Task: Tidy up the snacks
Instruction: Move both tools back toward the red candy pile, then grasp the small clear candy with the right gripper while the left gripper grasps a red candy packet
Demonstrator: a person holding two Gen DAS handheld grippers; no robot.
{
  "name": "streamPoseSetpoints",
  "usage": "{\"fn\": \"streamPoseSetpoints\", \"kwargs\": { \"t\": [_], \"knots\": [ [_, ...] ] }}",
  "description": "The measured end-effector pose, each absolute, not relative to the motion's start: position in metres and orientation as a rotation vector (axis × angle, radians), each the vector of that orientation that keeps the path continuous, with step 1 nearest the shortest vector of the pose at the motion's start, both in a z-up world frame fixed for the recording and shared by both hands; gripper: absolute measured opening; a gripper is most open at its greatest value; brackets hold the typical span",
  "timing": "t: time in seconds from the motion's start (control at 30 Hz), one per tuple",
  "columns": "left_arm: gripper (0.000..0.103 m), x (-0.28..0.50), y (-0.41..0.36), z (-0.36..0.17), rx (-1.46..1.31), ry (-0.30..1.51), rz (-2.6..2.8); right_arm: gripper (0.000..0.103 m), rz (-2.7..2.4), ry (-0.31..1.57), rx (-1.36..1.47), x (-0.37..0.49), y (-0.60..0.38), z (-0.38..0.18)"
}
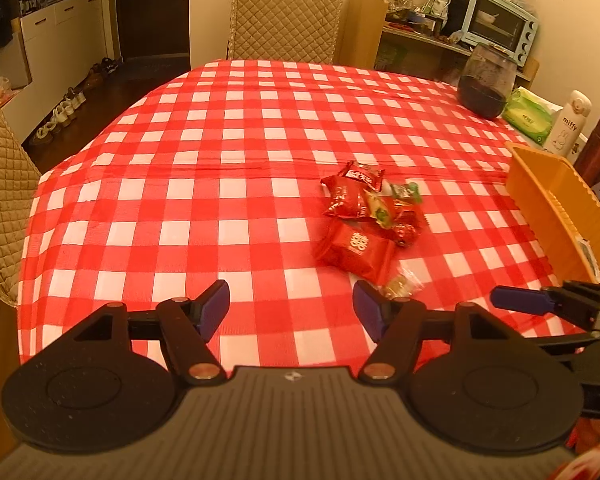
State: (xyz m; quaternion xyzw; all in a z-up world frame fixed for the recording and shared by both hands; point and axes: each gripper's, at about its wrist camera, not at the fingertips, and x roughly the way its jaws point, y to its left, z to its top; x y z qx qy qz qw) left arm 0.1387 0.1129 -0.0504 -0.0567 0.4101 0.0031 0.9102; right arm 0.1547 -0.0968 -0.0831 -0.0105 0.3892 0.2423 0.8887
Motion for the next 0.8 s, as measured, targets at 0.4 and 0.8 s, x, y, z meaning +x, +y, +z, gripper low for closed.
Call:
{"fn": "streamPoseSetpoints", "kwargs": {
  "t": [0.4,0.8],
  "knots": [
    [0.068,0.160,0.127,-0.071,-0.156,0.863,0.016,0.065,0.599,0.782,-0.122,0.189,-0.061,-0.119],
    [0.068,0.163,0.124,-0.075,-0.165,0.868,0.011,0.040,0.592,0.748,-0.216,0.196,-0.052,-0.125]
  ]
}}
